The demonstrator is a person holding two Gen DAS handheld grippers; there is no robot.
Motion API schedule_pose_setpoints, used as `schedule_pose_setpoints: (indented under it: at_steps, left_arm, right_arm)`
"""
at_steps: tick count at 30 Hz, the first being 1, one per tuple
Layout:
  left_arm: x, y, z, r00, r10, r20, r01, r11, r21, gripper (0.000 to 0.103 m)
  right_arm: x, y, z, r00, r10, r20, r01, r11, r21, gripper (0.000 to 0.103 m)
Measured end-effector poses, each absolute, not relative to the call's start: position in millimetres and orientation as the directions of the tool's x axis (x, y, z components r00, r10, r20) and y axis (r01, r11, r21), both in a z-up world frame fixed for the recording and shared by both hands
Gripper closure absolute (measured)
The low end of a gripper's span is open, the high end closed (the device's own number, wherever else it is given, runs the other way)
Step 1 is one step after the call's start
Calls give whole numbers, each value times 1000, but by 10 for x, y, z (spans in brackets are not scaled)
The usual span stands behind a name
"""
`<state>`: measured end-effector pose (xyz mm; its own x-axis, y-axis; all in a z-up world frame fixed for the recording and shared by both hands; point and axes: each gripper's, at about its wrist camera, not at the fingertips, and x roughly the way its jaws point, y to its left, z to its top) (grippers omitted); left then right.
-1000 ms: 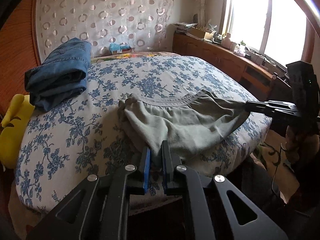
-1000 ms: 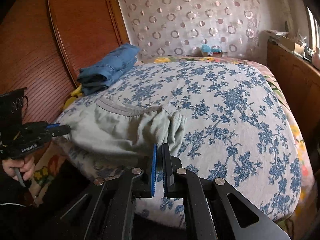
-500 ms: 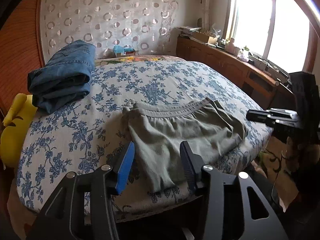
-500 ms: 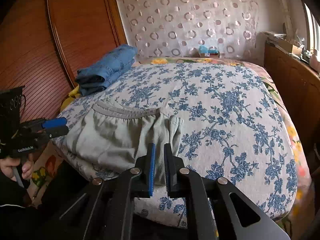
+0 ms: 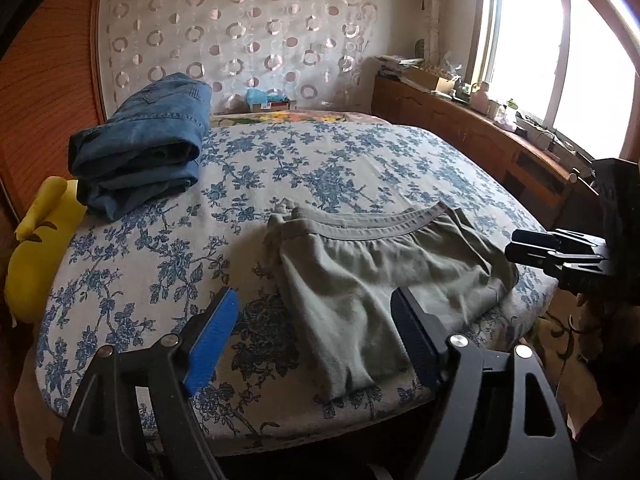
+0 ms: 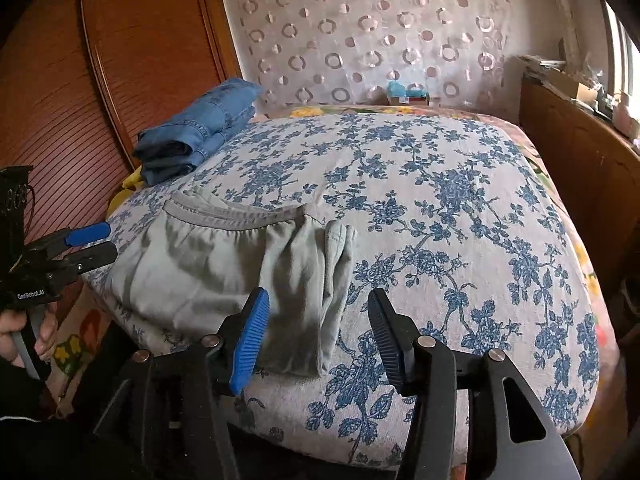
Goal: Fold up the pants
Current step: 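Grasp the pants waistband with the left gripper while the right gripper grasps the other end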
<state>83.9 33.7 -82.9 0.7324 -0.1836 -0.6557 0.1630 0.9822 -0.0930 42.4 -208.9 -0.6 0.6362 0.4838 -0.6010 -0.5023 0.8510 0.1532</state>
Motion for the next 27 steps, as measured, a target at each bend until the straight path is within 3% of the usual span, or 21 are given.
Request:
schedule_pose_setpoints:
  at_steps: [27]
  left_arm:
    - [1735,444,-1016,669,-205,-715,183,977,-108,24]
  right_arm:
    - [1124,-1677,-116,579,459,-674,-509,849,140,49]
